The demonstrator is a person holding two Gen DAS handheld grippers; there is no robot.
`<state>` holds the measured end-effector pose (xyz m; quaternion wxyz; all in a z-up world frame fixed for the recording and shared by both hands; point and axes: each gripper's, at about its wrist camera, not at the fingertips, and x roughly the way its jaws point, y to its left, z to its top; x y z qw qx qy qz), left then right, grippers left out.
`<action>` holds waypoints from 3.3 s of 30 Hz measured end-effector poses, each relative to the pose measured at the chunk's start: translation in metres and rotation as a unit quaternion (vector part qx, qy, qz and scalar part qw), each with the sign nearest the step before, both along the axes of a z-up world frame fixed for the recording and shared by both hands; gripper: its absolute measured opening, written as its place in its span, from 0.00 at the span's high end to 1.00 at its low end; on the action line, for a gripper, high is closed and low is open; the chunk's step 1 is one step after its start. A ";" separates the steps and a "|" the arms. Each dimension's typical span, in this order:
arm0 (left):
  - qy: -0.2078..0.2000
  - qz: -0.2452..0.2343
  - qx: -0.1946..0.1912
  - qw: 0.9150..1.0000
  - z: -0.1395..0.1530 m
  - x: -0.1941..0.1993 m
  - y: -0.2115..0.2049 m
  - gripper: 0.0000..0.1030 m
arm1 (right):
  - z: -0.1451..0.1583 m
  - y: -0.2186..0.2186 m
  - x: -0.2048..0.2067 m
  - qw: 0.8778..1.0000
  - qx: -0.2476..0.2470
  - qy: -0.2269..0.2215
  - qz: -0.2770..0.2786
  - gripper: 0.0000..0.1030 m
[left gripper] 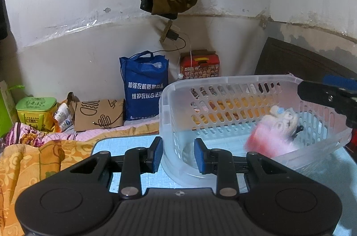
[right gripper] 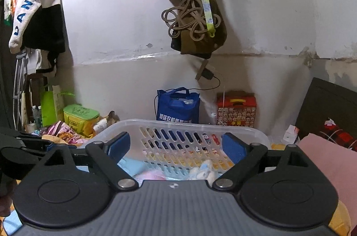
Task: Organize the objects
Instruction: 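Carry the tissue pack over the basket and release it inside, then grasp the white-and-red milk drink bottle with the right gripper, then carry the milk bottle over the basket and release it inside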
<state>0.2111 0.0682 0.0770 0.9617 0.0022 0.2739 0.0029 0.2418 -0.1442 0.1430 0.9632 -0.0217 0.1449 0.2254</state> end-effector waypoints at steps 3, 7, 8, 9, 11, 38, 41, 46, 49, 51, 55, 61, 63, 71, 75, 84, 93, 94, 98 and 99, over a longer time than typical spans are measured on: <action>0.000 -0.001 0.000 1.000 0.000 0.000 0.000 0.67 | 0.000 -0.002 -0.007 1.000 0.000 -0.006 -0.009 0.09; -0.001 -0.001 0.001 1.000 0.000 0.000 0.000 0.67 | -0.004 -0.011 -0.031 0.999 0.012 -0.030 -0.019 0.00; 0.000 -0.001 0.001 1.000 -0.001 0.000 0.000 0.67 | -0.006 -0.015 -0.040 0.999 0.016 -0.033 -0.018 0.00; -0.001 -0.001 0.002 1.000 -0.001 0.000 0.000 0.67 | -0.011 -0.020 -0.050 0.999 0.024 -0.032 -0.018 0.00; 0.000 0.000 0.002 1.000 -0.001 0.000 -0.001 0.67 | -0.022 -0.027 -0.065 0.999 0.044 -0.020 -0.007 0.00; -0.004 -0.001 0.014 1.000 -0.003 -0.002 -0.004 0.67 | -0.094 0.018 -0.089 1.000 0.008 0.007 0.009 0.57; -0.005 0.000 0.014 1.000 -0.003 -0.002 -0.004 0.67 | -0.093 0.010 -0.105 1.000 0.016 -0.005 0.002 0.57; -0.006 0.001 0.018 1.000 -0.003 -0.002 -0.005 0.67 | -0.082 -0.011 -0.111 0.999 0.037 -0.016 -0.017 0.57; -0.006 0.003 0.021 1.000 -0.003 -0.002 -0.006 0.67 | -0.079 -0.022 -0.113 0.998 0.054 -0.020 -0.024 0.57; -0.007 0.003 0.022 1.000 -0.003 -0.002 -0.006 0.67 | -0.078 -0.027 -0.113 0.998 0.058 -0.019 -0.029 0.57; -0.007 0.004 0.023 1.000 -0.004 -0.002 -0.006 0.67 | -0.080 -0.032 -0.113 0.997 0.064 -0.016 -0.034 0.57; -0.007 0.004 0.023 1.000 -0.004 -0.002 -0.006 0.67 | -0.081 -0.046 -0.114 0.996 0.081 -0.018 -0.041 0.57; -0.007 0.004 0.024 1.000 -0.004 -0.002 -0.006 0.67 | -0.080 -0.050 -0.115 0.995 0.085 -0.019 -0.044 0.57; -0.007 0.004 0.023 1.000 -0.004 -0.002 -0.006 0.67 | -0.075 -0.053 -0.113 0.994 0.087 -0.023 -0.055 0.57; -0.007 0.004 0.024 1.000 -0.004 -0.002 -0.007 0.67 | -0.078 -0.051 -0.111 0.995 0.085 -0.019 -0.053 0.57; -0.007 0.004 0.023 1.000 -0.004 -0.002 -0.007 0.67 | -0.052 -0.052 -0.109 0.995 0.075 -0.050 -0.048 0.57; -0.007 0.004 0.022 1.000 -0.004 -0.002 -0.007 0.67 | 0.025 -0.039 -0.059 0.994 0.058 -0.092 -0.027 0.57; -0.007 0.004 0.021 1.000 -0.004 -0.002 -0.007 0.67 | 0.029 -0.034 -0.048 0.995 0.056 -0.085 -0.024 0.57; -0.007 0.003 0.019 1.000 -0.003 -0.003 -0.006 0.67 | 0.028 -0.011 -0.016 0.998 0.021 -0.060 -0.021 0.57; -0.007 0.003 0.019 1.000 -0.003 -0.002 -0.005 0.67 | 0.027 -0.006 -0.009 0.998 0.012 -0.056 -0.017 0.57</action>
